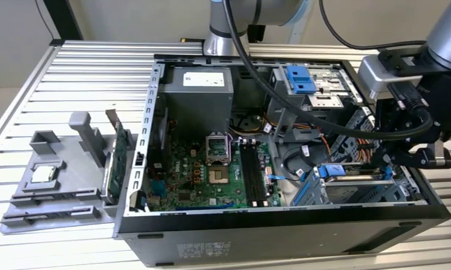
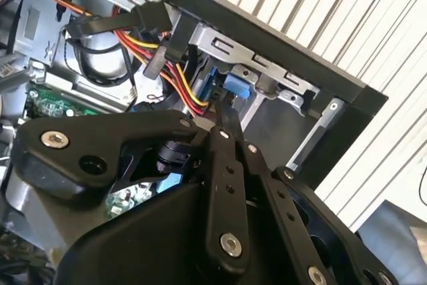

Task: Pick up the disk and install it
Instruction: 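Insert the first disk wire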

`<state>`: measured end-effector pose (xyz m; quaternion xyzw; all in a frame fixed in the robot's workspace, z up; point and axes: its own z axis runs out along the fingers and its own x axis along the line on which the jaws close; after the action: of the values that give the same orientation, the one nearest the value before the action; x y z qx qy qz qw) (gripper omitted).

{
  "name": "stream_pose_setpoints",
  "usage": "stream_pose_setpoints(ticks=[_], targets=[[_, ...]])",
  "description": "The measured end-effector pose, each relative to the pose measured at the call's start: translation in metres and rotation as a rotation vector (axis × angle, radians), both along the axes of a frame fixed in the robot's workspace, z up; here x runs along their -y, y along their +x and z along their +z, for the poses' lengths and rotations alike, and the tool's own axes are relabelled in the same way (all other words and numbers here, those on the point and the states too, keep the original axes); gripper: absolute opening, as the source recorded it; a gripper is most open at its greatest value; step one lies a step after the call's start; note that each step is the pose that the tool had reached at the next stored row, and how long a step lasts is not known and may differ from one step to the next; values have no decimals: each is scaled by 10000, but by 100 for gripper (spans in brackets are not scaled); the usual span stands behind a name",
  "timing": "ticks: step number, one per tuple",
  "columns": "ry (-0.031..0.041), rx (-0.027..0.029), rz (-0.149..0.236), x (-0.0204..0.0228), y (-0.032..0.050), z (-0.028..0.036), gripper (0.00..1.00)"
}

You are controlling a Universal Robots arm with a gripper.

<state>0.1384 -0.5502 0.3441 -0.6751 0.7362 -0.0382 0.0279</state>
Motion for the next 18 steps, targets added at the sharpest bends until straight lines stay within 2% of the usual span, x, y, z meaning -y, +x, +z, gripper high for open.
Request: stream_pose_setpoints(ticks=[3, 13, 18], targets=[[-1, 0, 0, 0, 0, -3, 0], [-12, 0, -1, 1, -1, -108, 0], [-11, 0, -1, -1, -1, -115, 0]])
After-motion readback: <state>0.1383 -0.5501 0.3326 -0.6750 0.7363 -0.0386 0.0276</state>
